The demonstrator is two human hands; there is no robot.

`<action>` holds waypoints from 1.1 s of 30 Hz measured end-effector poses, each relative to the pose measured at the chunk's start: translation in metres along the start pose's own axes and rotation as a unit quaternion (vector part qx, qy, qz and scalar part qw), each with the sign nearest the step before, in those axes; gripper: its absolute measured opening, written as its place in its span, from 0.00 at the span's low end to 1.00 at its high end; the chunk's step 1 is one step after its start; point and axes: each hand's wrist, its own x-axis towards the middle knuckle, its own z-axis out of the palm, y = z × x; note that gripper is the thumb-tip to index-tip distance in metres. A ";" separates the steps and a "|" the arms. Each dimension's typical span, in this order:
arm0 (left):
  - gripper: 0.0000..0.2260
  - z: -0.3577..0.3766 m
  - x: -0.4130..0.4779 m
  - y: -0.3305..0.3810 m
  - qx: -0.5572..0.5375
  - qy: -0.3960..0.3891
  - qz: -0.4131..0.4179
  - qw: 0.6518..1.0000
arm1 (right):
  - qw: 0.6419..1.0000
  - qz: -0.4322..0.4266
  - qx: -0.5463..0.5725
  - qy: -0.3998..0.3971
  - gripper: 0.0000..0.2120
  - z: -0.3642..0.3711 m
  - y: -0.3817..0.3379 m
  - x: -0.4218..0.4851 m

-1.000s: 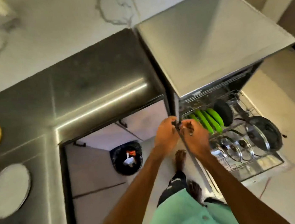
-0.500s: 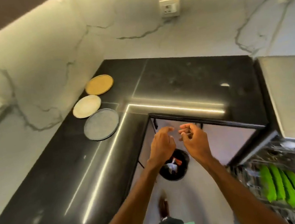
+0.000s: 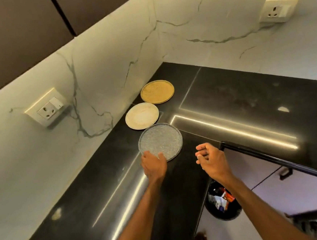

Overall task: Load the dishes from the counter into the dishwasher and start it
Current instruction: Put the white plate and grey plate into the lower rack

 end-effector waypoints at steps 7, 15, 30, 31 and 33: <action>0.30 0.018 0.066 -0.020 0.018 -0.006 -0.156 0.988 | 0.999 0.031 -0.031 -0.031 0.08 0.029 0.004 0.041; 0.04 0.008 0.073 -0.006 -0.272 -0.233 -0.253 0.899 | 0.966 0.222 0.090 -0.092 0.13 0.029 0.019 0.063; 0.30 0.049 0.177 0.041 0.189 -0.082 0.150 0.967 | 0.882 0.299 0.365 -0.009 0.12 -0.017 0.045 0.101; 0.31 0.057 0.190 0.046 0.222 -0.095 0.170 0.955 | 0.884 0.296 0.361 -0.005 0.11 -0.021 0.047 0.099; 0.32 0.074 0.209 0.047 0.288 -0.132 0.179 0.932 | 0.886 0.295 0.358 0.002 0.11 -0.027 0.052 0.095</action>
